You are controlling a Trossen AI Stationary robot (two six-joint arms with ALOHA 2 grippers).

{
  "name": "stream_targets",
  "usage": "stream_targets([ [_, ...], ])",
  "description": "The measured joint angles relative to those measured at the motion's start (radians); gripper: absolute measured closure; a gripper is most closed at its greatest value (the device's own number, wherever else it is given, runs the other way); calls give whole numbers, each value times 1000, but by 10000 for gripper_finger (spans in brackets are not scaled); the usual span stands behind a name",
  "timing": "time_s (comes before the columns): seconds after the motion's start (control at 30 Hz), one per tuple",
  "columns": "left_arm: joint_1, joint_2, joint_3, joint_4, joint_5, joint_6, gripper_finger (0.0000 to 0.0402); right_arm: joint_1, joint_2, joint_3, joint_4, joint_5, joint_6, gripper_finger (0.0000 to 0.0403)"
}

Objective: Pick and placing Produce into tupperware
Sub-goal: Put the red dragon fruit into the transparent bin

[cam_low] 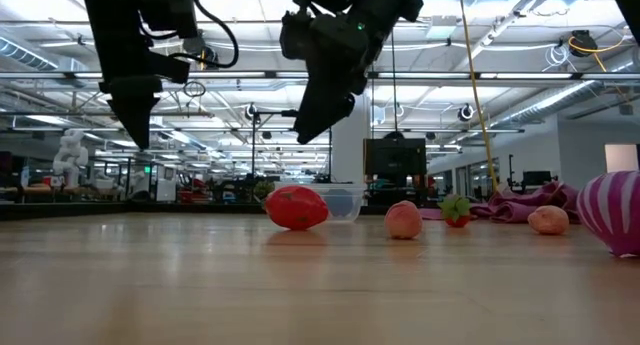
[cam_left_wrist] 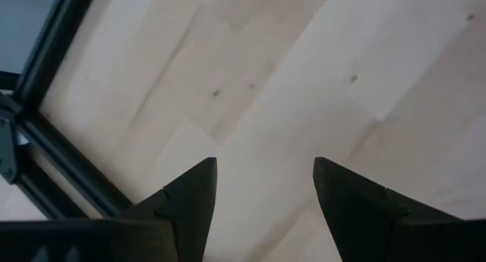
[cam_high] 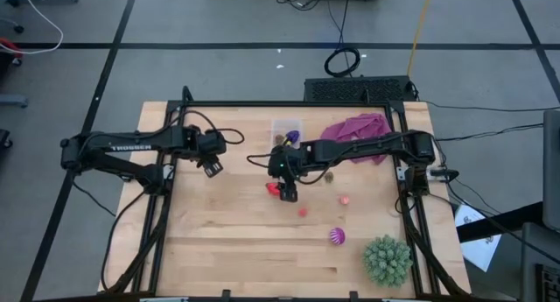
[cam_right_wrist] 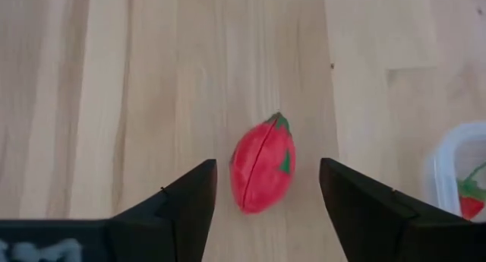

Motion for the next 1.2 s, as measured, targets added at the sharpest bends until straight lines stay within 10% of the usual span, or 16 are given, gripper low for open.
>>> stream_targets([
  [1.2, 16, 0, 1, 1, -3, 24, 176, -26, 167, -1, 75, -78, 27, 127],
])
